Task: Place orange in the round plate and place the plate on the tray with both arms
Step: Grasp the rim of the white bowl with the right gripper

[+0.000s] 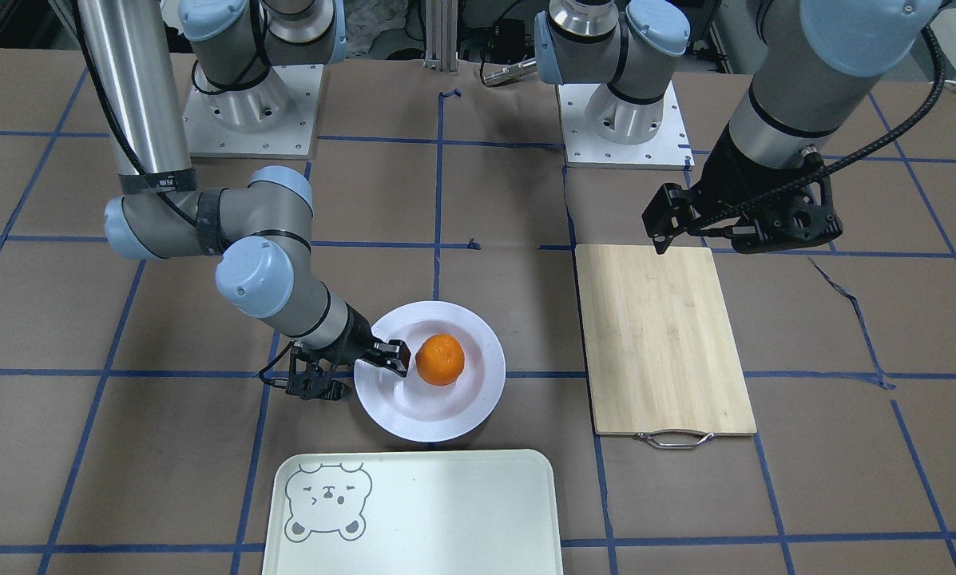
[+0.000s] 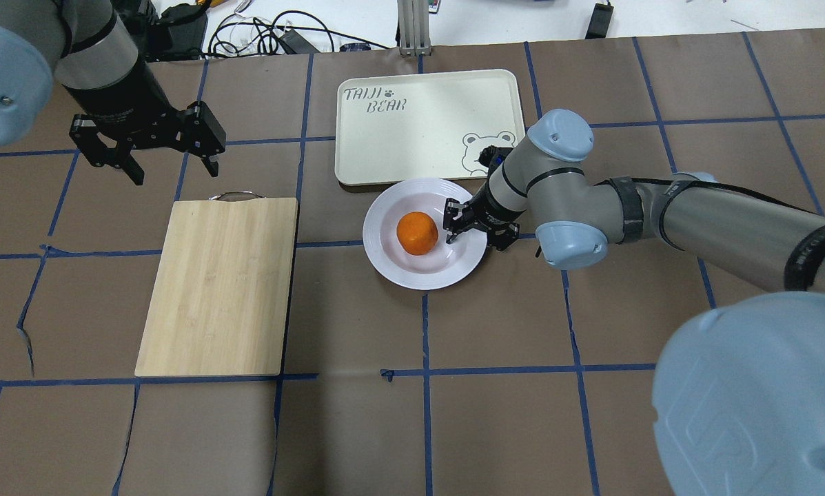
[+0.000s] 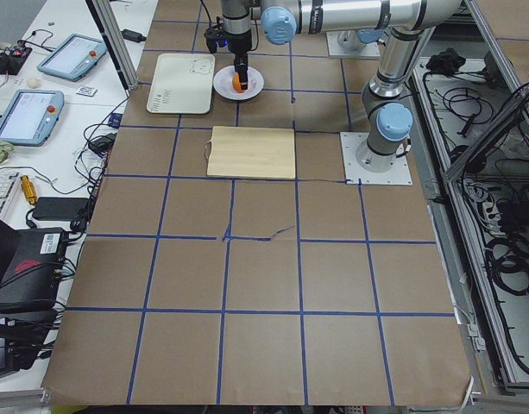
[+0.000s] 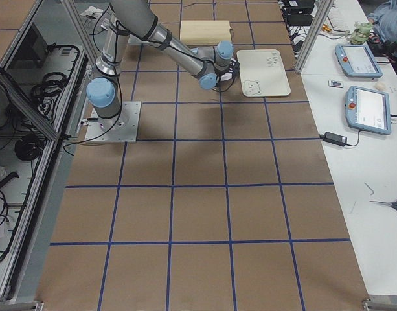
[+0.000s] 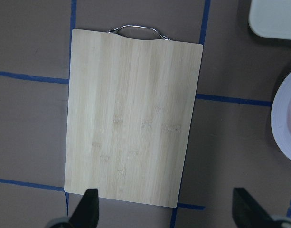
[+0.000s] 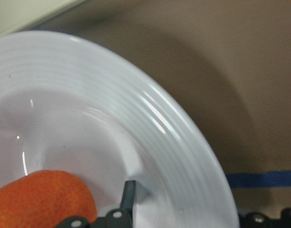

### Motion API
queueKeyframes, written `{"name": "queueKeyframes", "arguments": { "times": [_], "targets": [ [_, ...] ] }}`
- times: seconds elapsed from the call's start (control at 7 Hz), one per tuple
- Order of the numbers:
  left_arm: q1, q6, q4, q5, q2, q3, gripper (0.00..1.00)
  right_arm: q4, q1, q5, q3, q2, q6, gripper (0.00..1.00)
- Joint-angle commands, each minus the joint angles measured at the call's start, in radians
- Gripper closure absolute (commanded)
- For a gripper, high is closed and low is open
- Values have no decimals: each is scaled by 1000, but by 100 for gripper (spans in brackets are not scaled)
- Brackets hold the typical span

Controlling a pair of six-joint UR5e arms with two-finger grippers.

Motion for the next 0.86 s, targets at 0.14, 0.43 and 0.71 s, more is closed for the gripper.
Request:
{"name": "queueKeyframes", "arguments": {
  "times": [0.14,0.43,0.71],
  "targets": [
    [0,1,0,-2,0,0,0,2,-1,-11,-9,-11,5,98],
    [-1,3,0,-2,-1,0,0,9,-3,-3,-12,-16,37,100],
    [-1,3,-4,1,-1,-2,0,7,-7,3,-15,-39,76,100]
  ]
}}
